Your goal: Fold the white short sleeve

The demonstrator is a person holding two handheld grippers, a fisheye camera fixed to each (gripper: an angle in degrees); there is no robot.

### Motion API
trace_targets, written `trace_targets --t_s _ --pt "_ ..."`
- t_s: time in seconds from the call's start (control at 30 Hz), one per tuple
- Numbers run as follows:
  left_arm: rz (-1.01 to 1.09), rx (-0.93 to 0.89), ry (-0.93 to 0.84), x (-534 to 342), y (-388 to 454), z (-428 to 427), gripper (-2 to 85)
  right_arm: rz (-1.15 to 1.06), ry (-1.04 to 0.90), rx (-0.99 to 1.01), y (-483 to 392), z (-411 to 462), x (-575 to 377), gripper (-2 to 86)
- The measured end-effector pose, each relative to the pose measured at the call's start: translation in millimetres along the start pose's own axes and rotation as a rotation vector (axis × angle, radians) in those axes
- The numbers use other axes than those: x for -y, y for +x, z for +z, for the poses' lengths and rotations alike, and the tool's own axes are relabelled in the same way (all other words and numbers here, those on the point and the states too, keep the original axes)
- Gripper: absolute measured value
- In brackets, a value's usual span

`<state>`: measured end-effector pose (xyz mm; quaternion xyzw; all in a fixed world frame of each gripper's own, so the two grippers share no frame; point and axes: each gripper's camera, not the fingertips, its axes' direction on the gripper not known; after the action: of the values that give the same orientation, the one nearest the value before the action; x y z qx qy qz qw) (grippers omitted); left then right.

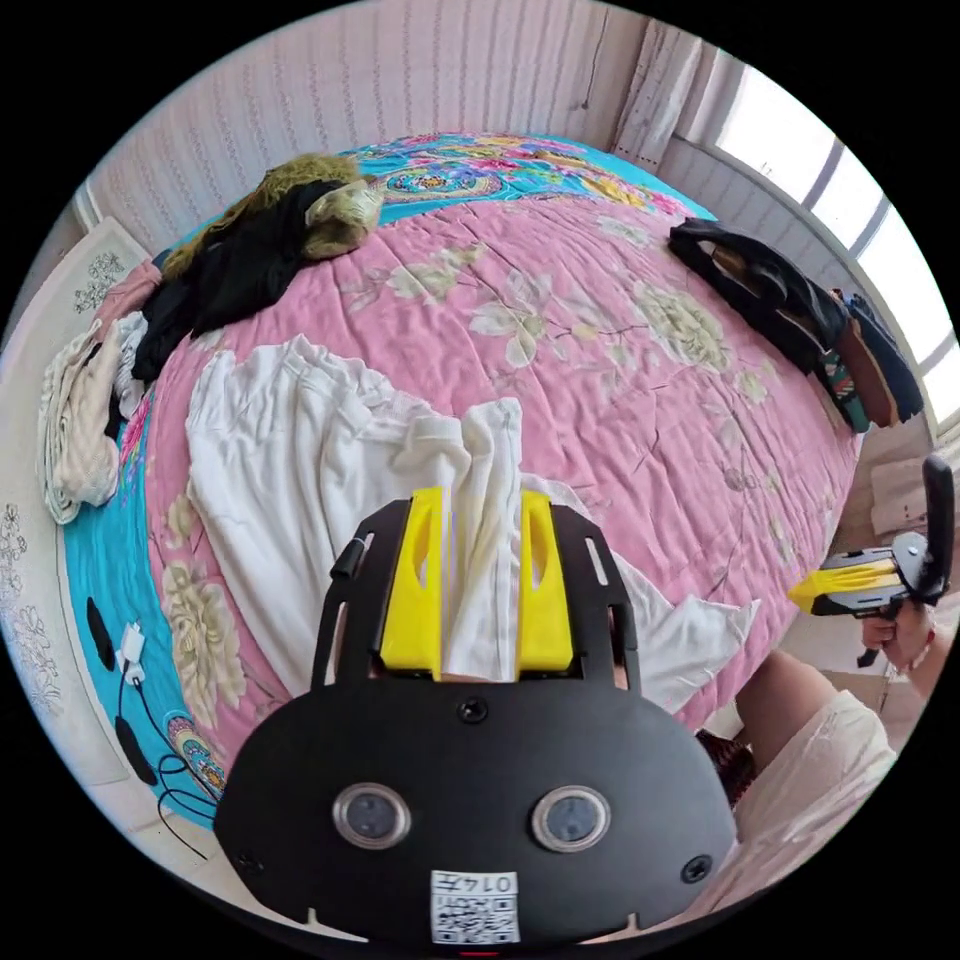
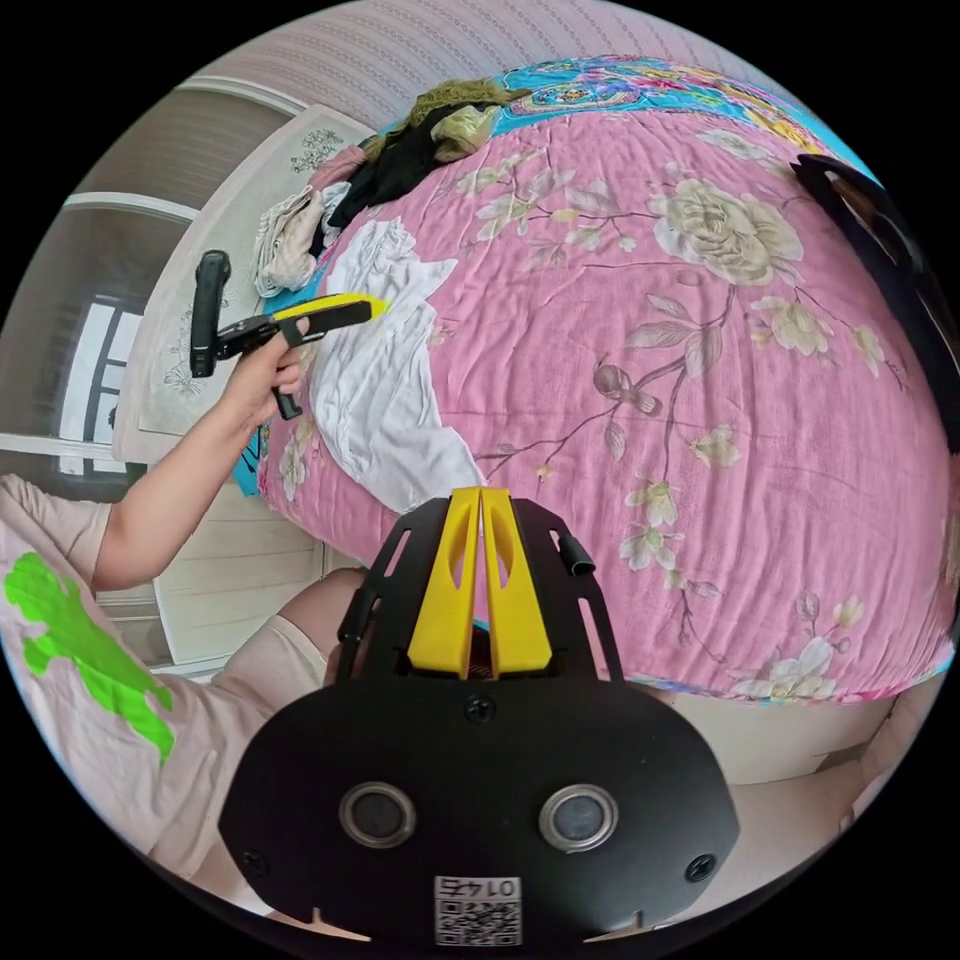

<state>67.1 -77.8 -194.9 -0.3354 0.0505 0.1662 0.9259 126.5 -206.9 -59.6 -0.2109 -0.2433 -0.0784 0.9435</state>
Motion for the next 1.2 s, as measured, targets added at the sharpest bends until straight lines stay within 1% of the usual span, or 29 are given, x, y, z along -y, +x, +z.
trace_targets --t_s 0.07,0.23,0.37,0.53,0.6,0.67,0.73,0.87,1.0,1.07,1.13,1.2 --pt "-0.026 0.068 -0.11 7 9 19 11.7 0.017 -0.001 0.009 5 0 -1 -0.9" --pt "-0.025 0.075 -0.134 8 21 12 8.7 0.029 -0.002 0.016 11 3 5 -0.9" --pt "-0.032 0.06 -0.117 -2 21 -4 5.2 0.013 0.0 0.038 8 8 18 -0.9" --pt "-0.07 0.018 -0.1 -18 16 -21 5.2 -0.015 -0.007 0.062 1 15 35 -0.9" --pt "-0.088 -0.001 -0.067 -25 14 -29 5.6 -0.03 -0.011 0.074 -3 18 44 -0.9" --pt "-0.11 -0.066 -0.029 -34 9 -36 6.0 -0.039 -0.009 0.083 -7 20 52 -0.9" --pt "-0.125 -0.094 -0.046 -39 6 -35 6.0 -0.053 0.009 0.086 -11 22 60 -0.8" --pt "-0.097 -0.066 -0.098 -43 8 -29 3.3 -0.106 0.09 0.114 -28 25 99 -0.1" --pt "-0.07 -0.053 -0.054 -49 14 -45 2.1 -0.153 0.127 0.094 -54 43 152 2.6" --pt "-0.076 -0.062 -0.041 -56 14 -55 1.5 -0.142 0.108 0.05 -65 59 173 5.5" --pt "-0.085 -0.074 -0.009 -62 12 -66 1.2 -0.138 0.059 0.006 -75 75 191 5.7" --pt "-0.11 -0.08 0.034 -71 5 -82 0.9 -0.13 -0.07 -0.09 -83 97 208 1.5"
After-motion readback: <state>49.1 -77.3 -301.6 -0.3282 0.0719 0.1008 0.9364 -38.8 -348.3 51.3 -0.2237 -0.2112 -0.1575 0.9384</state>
